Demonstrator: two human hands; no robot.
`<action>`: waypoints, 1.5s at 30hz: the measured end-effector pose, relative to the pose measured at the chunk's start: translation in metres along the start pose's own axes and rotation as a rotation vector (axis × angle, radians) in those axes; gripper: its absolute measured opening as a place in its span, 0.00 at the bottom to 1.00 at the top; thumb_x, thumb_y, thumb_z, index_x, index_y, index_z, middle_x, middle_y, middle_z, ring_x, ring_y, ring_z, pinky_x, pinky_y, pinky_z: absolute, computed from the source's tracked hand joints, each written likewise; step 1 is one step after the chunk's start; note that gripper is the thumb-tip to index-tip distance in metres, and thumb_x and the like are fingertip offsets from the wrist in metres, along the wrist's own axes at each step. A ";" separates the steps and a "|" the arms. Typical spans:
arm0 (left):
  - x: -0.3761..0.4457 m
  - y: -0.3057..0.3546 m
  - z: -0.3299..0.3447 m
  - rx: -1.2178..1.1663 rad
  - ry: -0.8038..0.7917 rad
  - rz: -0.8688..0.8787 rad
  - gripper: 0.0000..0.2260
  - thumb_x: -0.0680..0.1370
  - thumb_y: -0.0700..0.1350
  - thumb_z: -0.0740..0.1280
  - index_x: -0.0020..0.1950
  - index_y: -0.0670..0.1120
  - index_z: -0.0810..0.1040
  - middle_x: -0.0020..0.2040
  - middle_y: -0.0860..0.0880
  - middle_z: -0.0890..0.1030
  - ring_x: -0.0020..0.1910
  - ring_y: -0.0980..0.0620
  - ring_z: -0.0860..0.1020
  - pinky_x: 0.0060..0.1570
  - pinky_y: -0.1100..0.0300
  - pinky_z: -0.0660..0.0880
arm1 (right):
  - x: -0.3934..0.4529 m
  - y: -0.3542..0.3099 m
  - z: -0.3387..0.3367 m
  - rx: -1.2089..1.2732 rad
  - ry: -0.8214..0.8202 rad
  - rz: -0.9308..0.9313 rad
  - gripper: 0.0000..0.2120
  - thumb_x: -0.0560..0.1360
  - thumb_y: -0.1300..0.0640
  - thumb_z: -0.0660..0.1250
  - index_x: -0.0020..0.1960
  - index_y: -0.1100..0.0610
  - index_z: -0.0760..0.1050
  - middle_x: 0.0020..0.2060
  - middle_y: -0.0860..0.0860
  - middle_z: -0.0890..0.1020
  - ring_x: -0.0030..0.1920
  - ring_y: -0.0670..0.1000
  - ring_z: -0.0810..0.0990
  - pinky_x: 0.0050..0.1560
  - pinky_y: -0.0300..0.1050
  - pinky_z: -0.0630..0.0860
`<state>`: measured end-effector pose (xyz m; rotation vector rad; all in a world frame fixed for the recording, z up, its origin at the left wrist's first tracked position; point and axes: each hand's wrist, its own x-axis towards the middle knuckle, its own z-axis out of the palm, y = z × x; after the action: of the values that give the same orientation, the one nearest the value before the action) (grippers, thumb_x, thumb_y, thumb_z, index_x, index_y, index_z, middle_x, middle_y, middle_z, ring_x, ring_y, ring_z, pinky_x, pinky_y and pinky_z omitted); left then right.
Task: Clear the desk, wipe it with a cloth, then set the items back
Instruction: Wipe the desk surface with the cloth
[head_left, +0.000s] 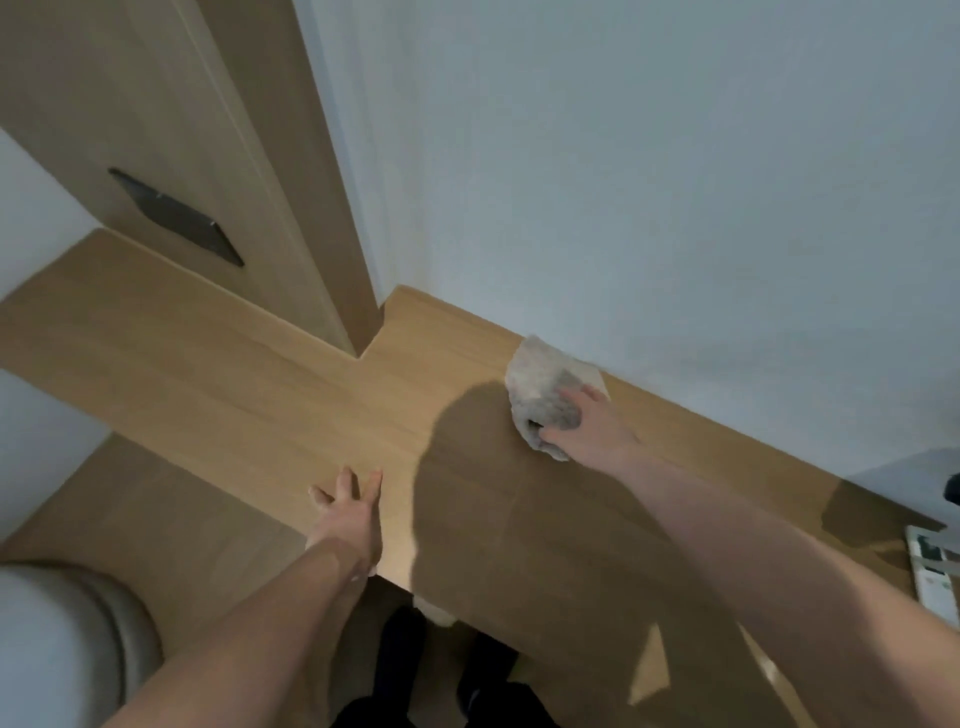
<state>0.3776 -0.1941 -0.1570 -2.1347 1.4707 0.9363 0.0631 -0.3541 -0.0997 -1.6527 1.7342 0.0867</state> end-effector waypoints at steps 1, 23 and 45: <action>0.001 0.001 0.001 -0.005 0.007 -0.004 0.59 0.71 0.35 0.78 0.83 0.61 0.37 0.83 0.49 0.36 0.81 0.29 0.44 0.69 0.39 0.74 | 0.013 0.004 0.005 -0.036 -0.005 0.002 0.45 0.72 0.36 0.72 0.83 0.44 0.56 0.83 0.50 0.54 0.81 0.57 0.59 0.78 0.55 0.63; -0.002 -0.002 -0.004 0.056 -0.007 0.015 0.60 0.71 0.39 0.79 0.83 0.59 0.36 0.83 0.45 0.38 0.80 0.27 0.44 0.67 0.39 0.74 | -0.110 0.013 0.136 0.249 0.177 -0.057 0.25 0.72 0.62 0.68 0.68 0.49 0.72 0.67 0.46 0.71 0.66 0.52 0.73 0.64 0.48 0.74; 0.016 -0.011 0.016 0.062 0.053 0.034 0.56 0.73 0.35 0.76 0.83 0.60 0.38 0.83 0.46 0.37 0.80 0.25 0.44 0.68 0.40 0.75 | -0.059 0.054 0.160 -0.149 0.261 0.321 0.31 0.84 0.38 0.53 0.84 0.45 0.51 0.83 0.56 0.53 0.82 0.64 0.49 0.79 0.68 0.50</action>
<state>0.3862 -0.1906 -0.1801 -2.1111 1.5459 0.8415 0.0814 -0.2136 -0.2085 -1.5267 2.2310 0.1597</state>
